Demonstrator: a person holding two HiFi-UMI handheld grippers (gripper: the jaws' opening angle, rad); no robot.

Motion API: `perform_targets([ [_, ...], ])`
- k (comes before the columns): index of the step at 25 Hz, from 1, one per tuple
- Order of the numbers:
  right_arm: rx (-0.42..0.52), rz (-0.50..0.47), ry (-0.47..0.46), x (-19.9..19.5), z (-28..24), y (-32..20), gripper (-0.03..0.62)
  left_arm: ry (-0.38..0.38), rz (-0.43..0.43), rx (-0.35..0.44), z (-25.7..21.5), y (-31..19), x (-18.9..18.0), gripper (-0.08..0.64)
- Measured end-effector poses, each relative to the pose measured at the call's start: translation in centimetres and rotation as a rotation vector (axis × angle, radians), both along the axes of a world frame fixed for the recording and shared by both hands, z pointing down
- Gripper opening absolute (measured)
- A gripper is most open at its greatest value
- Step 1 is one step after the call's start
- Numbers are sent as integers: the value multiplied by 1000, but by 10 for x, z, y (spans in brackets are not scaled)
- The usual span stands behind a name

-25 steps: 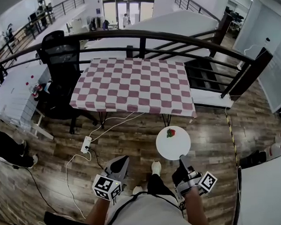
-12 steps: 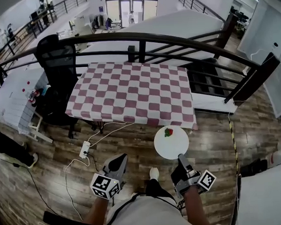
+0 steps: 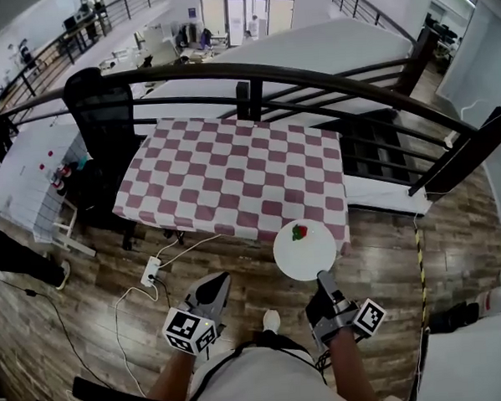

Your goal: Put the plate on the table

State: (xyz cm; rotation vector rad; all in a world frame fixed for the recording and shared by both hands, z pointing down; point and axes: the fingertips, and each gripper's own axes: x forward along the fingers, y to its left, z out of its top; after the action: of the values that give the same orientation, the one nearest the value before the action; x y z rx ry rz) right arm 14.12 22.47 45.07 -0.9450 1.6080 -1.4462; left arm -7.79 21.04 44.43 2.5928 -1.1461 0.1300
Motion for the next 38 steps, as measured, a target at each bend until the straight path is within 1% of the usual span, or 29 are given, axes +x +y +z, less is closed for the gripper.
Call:
perform_targets([
  [6, 3, -35, -13, 21, 1, -39, 20, 2, -16, -8, -1, -30, 30, 6],
  [13, -15, -57, -10, 55, 12, -69, 20, 10, -25, 9, -6, -62, 70, 6],
  [17, -27, -75, -10, 68, 18, -84, 20, 9, -40, 2, -2, -71, 85, 6],
  [22, -22, -98, -14, 77, 24, -96, 20, -1, -67, -19, 8, -75, 91, 6],
  [28, -34, -97, -31, 84, 31, -102, 18, -14, -83, -36, 12, -81, 92, 6],
  [32, -35, -96, -32, 87, 31, -106, 20, -16, -74, -41, 12, -87, 94, 6],
  [38, -32, -70, -31, 89, 31, -118, 19, 0, -53, -35, 12, -107, 99, 6],
])
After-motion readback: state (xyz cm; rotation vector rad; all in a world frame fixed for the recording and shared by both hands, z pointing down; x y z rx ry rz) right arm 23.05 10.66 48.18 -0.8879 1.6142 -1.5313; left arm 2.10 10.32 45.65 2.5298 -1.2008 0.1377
